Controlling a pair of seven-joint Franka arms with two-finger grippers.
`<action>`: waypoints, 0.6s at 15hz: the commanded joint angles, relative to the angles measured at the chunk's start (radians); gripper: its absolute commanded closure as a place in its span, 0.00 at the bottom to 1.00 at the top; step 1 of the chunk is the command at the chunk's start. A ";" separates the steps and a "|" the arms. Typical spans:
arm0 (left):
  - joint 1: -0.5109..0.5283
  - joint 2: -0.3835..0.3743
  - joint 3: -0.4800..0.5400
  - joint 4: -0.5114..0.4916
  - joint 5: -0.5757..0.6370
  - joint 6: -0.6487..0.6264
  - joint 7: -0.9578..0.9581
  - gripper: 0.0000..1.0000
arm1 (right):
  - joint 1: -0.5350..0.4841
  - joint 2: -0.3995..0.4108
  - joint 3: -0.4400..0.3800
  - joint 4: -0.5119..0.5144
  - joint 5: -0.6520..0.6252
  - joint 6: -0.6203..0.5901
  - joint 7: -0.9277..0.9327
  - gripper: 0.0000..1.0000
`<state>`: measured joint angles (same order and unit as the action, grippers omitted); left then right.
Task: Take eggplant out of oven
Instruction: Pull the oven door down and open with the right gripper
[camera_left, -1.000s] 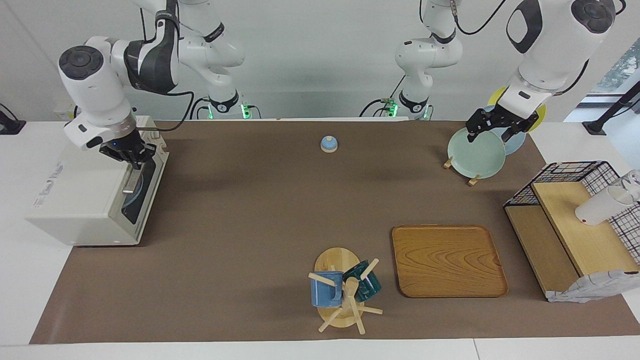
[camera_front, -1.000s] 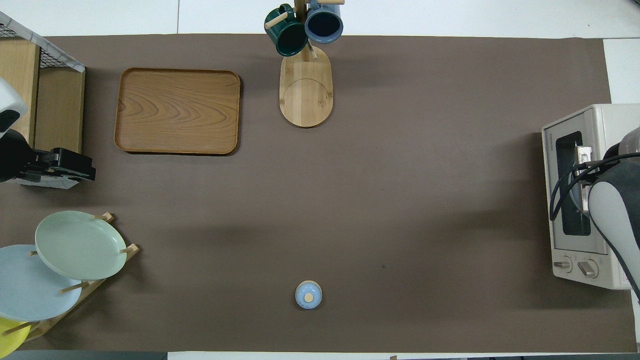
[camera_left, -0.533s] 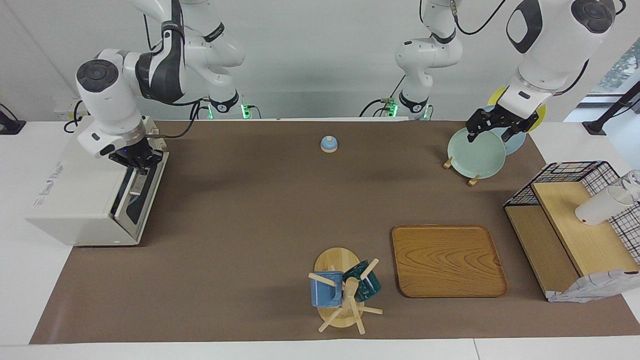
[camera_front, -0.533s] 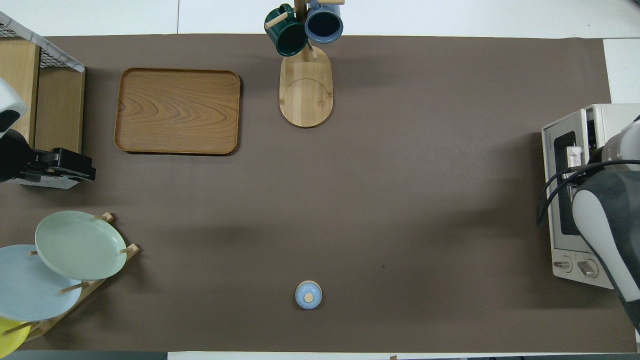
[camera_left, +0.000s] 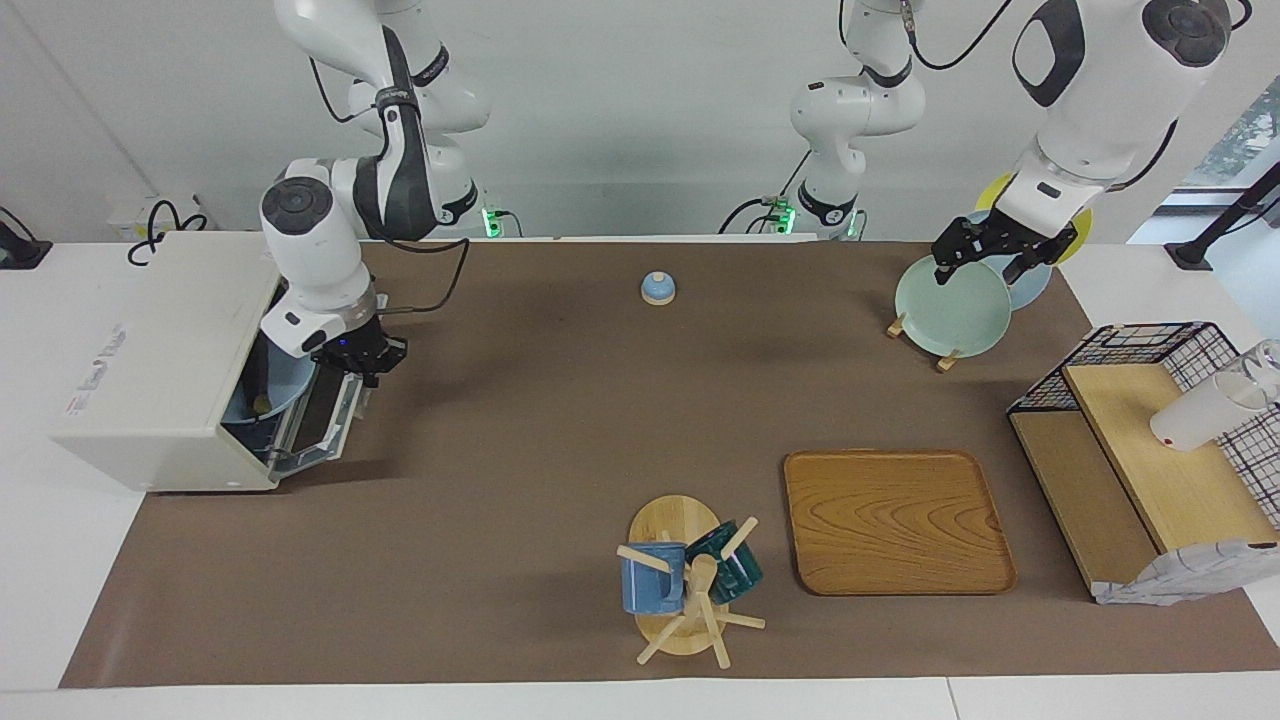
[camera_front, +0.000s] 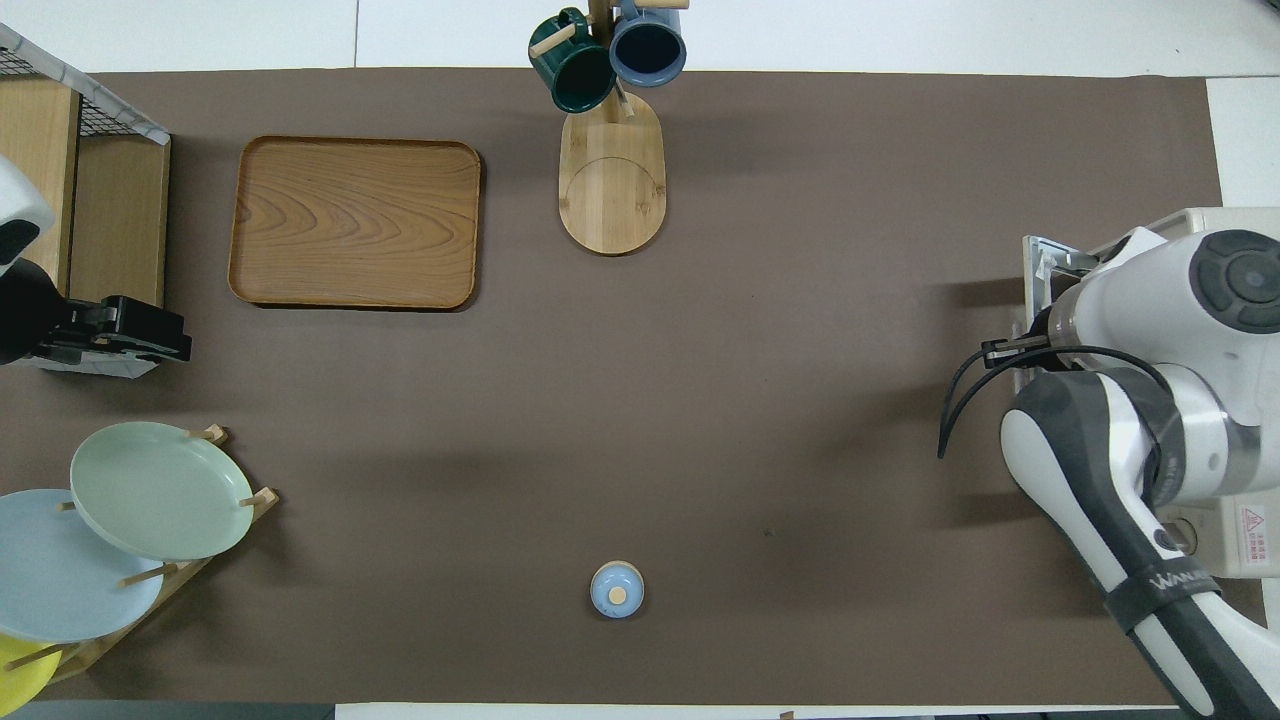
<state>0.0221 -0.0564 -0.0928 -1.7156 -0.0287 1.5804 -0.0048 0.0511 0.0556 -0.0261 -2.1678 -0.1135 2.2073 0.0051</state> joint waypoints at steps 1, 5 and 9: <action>0.016 -0.008 -0.011 -0.001 0.015 -0.002 0.011 0.00 | -0.036 0.108 -0.023 0.013 0.015 0.115 -0.010 1.00; 0.018 -0.013 -0.011 -0.001 0.015 -0.002 0.011 0.00 | -0.015 0.156 -0.018 0.023 0.070 0.146 0.001 1.00; 0.016 -0.013 -0.011 -0.001 0.015 -0.006 0.011 0.00 | 0.051 0.152 -0.018 0.042 0.107 0.114 0.064 1.00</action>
<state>0.0221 -0.0573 -0.0928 -1.7137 -0.0287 1.5807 -0.0048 0.0620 0.2051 -0.0317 -2.1547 -0.0351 2.3378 0.0357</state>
